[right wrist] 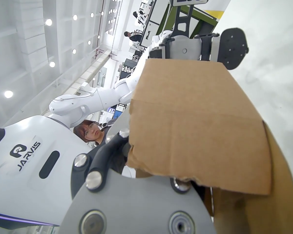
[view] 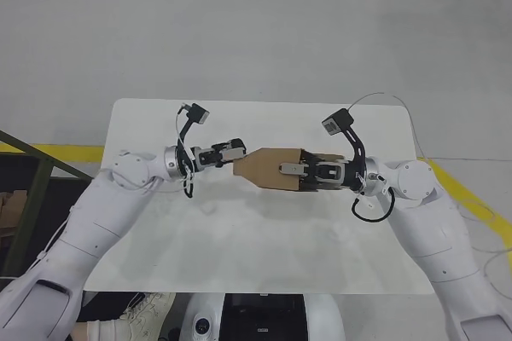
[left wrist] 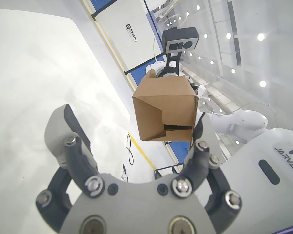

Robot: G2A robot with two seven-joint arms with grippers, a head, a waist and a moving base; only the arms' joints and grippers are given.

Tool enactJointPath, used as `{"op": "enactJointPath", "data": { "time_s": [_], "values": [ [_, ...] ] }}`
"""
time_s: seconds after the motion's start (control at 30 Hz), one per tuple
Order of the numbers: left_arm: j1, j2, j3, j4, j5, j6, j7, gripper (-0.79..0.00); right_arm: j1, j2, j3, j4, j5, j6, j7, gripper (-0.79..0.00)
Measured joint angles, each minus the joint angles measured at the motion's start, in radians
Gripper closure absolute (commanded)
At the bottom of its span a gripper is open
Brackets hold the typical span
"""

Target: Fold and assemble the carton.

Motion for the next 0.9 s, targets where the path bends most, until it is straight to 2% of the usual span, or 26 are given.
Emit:
{"op": "enactJointPath", "data": {
  "time_s": [0.63,0.9],
  "values": [
    [-0.003,-0.024,0.019,-0.004,0.038,0.022,-0.036,-0.785,-0.007,0.002,0.002,-0.01,-0.002,-0.007,-0.002,0.0],
    [-0.041,-0.048,0.059,-0.006,0.061,0.041,-0.034,-0.785,-0.004,0.001,-0.004,-0.012,-0.002,-0.006,0.0,0.0]
  ]
}}
